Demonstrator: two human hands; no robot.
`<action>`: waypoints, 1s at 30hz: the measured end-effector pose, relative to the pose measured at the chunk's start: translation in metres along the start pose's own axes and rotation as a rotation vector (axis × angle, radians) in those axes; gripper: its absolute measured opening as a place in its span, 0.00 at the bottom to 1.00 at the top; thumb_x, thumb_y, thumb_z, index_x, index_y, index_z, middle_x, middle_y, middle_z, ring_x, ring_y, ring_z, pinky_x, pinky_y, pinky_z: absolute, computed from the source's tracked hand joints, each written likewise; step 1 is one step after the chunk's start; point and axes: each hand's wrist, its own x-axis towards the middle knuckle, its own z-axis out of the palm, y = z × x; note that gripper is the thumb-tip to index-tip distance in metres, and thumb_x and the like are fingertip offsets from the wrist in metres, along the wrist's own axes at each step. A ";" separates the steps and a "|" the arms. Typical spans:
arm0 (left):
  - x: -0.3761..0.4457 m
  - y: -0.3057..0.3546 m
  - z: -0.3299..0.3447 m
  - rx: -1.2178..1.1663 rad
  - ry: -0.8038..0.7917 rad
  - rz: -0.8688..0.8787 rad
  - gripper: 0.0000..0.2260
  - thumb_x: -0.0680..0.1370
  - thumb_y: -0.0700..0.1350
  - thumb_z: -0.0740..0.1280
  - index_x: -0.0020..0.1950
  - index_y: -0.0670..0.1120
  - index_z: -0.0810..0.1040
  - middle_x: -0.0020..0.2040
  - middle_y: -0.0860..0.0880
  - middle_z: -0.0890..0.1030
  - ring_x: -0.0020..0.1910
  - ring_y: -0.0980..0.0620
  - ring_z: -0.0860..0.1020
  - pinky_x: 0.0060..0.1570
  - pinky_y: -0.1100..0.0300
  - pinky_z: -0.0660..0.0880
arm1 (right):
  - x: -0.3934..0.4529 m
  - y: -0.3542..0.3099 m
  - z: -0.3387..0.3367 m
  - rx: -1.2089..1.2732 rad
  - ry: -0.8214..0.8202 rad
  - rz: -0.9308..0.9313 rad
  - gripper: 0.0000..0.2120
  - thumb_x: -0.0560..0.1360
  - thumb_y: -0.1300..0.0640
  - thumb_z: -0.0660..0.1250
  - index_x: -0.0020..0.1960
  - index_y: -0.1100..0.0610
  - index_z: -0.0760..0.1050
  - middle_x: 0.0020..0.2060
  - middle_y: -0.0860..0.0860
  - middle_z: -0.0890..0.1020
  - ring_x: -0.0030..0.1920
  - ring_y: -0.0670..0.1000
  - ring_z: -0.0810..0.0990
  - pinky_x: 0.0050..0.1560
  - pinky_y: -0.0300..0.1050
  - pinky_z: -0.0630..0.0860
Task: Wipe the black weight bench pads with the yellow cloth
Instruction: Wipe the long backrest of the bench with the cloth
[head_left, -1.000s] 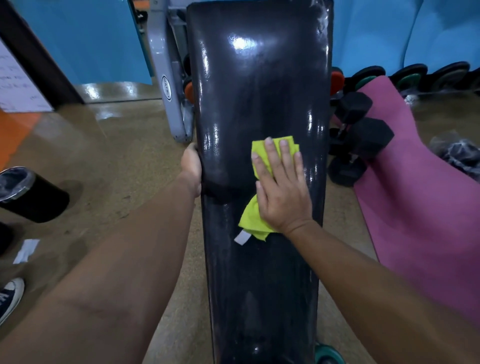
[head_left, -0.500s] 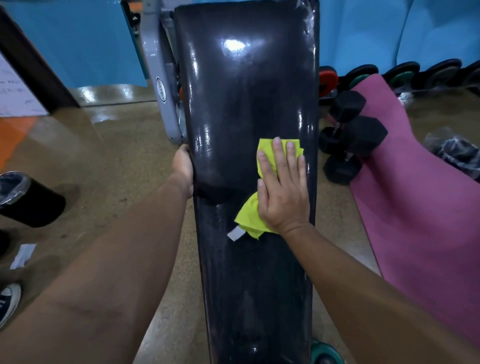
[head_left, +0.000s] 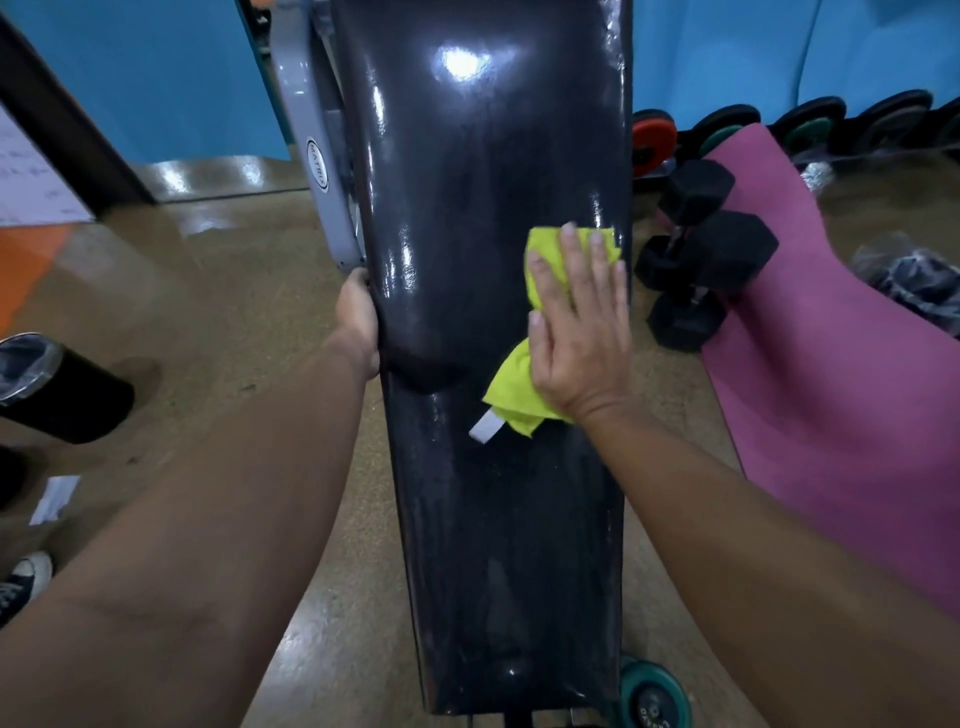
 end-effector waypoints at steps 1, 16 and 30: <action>-0.004 -0.004 -0.002 0.011 0.000 -0.003 0.17 0.82 0.55 0.58 0.51 0.49 0.84 0.50 0.47 0.86 0.52 0.46 0.84 0.58 0.52 0.82 | 0.004 0.002 0.000 0.009 0.020 0.069 0.27 0.82 0.54 0.57 0.81 0.55 0.63 0.82 0.60 0.59 0.82 0.63 0.53 0.82 0.64 0.50; -0.054 -0.056 -0.012 0.039 -0.019 0.035 0.30 0.84 0.66 0.51 0.63 0.49 0.86 0.59 0.47 0.88 0.62 0.48 0.84 0.70 0.49 0.76 | -0.012 0.015 0.001 0.039 0.017 0.085 0.30 0.81 0.49 0.61 0.81 0.57 0.63 0.81 0.64 0.58 0.82 0.67 0.53 0.79 0.70 0.53; -0.051 -0.061 -0.013 0.050 0.024 0.078 0.31 0.81 0.69 0.55 0.65 0.50 0.86 0.60 0.48 0.88 0.64 0.48 0.84 0.73 0.48 0.74 | -0.029 0.008 0.001 0.089 0.021 0.193 0.30 0.83 0.49 0.55 0.82 0.59 0.58 0.82 0.62 0.57 0.82 0.67 0.52 0.81 0.66 0.51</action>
